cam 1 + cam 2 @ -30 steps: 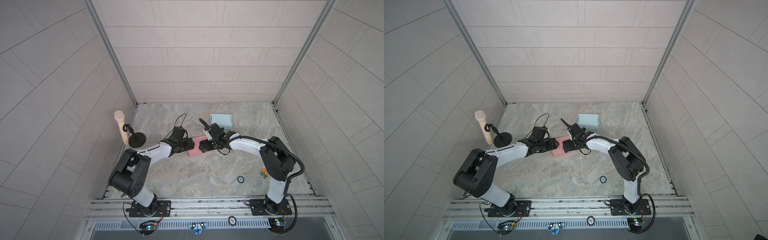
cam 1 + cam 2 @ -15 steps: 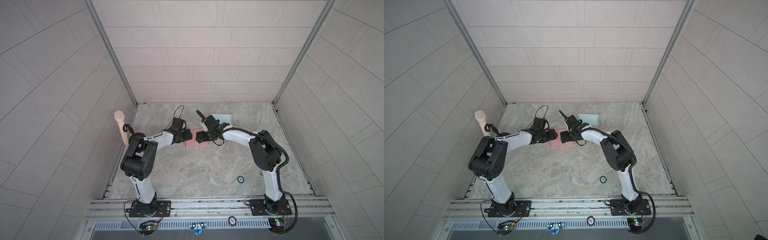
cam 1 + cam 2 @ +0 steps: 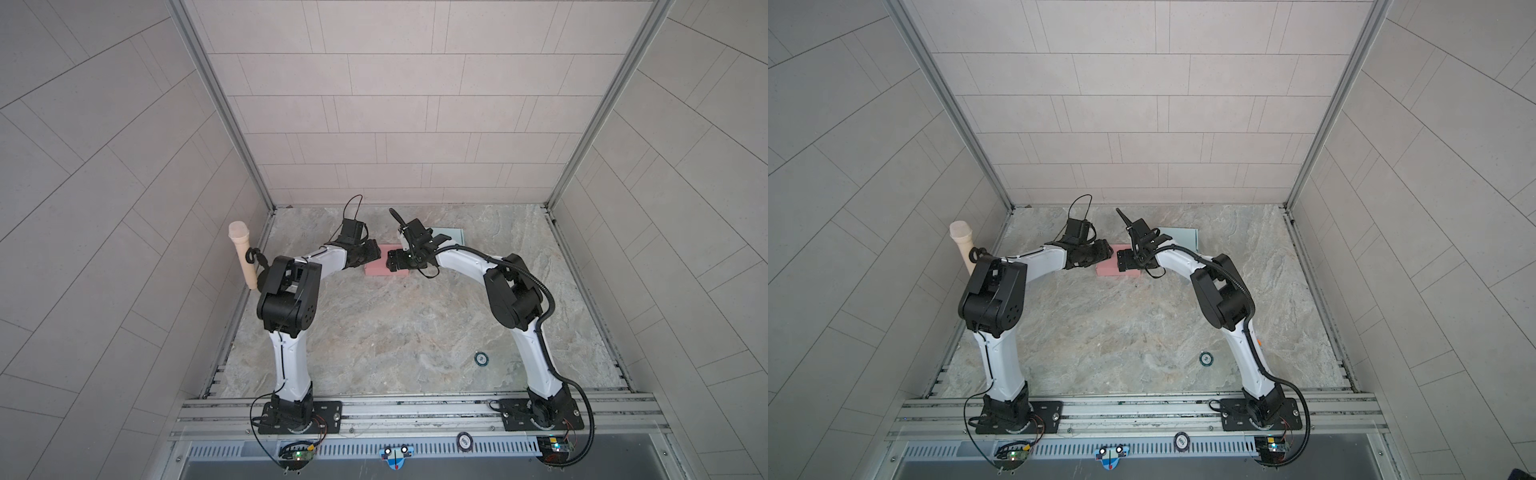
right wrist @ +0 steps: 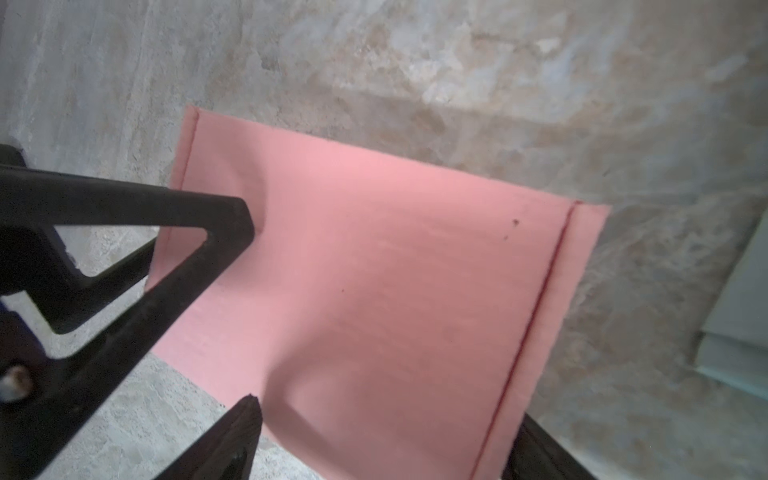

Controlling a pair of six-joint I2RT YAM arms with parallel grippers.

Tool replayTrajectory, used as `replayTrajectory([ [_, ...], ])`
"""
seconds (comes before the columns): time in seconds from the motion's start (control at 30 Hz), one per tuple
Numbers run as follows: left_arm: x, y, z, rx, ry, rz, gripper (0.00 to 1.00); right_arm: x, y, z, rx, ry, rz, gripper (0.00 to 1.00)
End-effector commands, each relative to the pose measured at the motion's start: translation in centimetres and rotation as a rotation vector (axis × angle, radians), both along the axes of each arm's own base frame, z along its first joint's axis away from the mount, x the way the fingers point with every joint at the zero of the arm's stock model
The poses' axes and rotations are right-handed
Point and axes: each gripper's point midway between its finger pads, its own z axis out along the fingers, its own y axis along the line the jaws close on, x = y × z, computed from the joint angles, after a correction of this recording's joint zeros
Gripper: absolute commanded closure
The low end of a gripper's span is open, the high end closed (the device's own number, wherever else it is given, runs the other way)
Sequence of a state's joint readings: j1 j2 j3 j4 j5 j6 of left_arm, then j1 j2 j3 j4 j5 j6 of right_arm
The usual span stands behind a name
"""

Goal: Fold the paper box
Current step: 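Carry the pink box with both grippers farther from the robot beside the blue box, then lower the pink box next to the blue box and open both grippers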

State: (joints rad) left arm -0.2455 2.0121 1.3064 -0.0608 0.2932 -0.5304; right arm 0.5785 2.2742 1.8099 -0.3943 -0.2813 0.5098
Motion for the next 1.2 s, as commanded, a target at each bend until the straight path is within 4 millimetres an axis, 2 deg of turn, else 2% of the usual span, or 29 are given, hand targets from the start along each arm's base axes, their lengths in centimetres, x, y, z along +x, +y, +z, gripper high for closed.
replayTrajectory([
  [0.0, 0.5, -4.1, 1.8, -0.122, -0.021, -0.121, 0.37, 0.3, 3.7, 1.5, 0.111, -0.021, 0.082, 0.12],
  [0.33, 3.4, -5.0, 1.6, -0.148, -0.026, -0.111, 0.37, 3.8, 3.9, 2.1, 0.124, -0.038, 0.057, 0.12],
  [0.6, 5.3, -4.6, 1.1, -0.152, -0.018, -0.096, 0.38, 5.2, 4.7, 2.0, 0.135, -0.033, 0.063, 0.13],
  [0.87, 5.9, -3.7, 0.7, -0.147, 0.0, -0.075, 0.37, 5.8, 4.3, 1.4, 0.119, -0.035, 0.033, 0.13],
  [1.07, 5.7, -2.7, 0.1, -0.141, 0.024, -0.051, 0.33, 6.0, 3.9, 1.5, 0.102, -0.041, 0.006, 0.11],
  [1.17, 5.7, -2.2, 0.2, -0.14, 0.022, -0.038, 0.28, 6.2, 3.6, 1.6, 0.093, -0.045, -0.004, 0.1],
])
